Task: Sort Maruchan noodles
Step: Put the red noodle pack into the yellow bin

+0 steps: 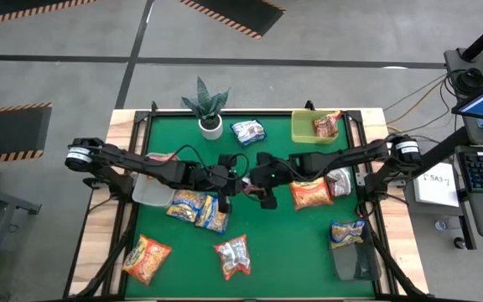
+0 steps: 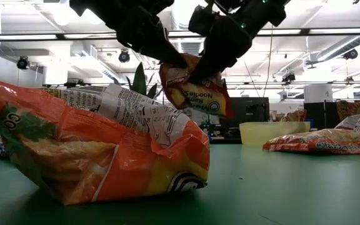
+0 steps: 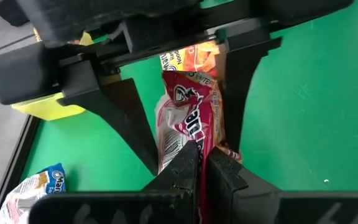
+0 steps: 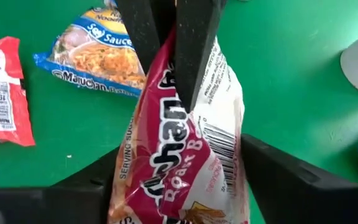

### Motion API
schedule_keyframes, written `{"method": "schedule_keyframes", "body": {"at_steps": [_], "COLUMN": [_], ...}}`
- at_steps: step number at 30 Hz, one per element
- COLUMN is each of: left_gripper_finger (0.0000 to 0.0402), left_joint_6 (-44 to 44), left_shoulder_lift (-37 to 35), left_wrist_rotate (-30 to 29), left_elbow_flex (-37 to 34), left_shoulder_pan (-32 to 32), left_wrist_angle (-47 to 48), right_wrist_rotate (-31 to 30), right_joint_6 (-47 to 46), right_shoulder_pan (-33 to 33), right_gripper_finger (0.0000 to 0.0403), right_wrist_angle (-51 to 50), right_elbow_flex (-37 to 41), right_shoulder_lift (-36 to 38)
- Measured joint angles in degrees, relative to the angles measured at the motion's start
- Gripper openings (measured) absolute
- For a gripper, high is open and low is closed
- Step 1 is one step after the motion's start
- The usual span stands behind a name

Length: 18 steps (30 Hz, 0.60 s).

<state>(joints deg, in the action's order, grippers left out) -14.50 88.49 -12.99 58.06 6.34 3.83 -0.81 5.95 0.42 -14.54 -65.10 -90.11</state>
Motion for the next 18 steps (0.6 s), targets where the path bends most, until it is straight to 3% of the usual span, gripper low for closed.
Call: {"method": "schedule_keyframes", "body": {"at_steps": [10,18], "left_gripper_finger": [0.0026,0.007], "left_joint_6": [0.13,-0.48], "left_shoulder_lift": [-3.17,-12.12], "left_wrist_rotate": [-1.13,-13.14], "left_elbow_flex": [0.0,-0.04], "left_shoulder_pan": [-0.09,-0.13], "left_wrist_angle": [2.26,11.19], "right_wrist_rotate": [-0.25,-0.7], "right_joint_6": [-0.88,-3.29], "right_shoulder_pan": [-0.11,-0.79], "right_gripper_finger": [0.0091,0.0081], "right_wrist_angle": [-4.8,-8.83], "right_elbow_flex": [-1.38,-1.27], "right_shoulder_lift": [0.98,1.88]}}
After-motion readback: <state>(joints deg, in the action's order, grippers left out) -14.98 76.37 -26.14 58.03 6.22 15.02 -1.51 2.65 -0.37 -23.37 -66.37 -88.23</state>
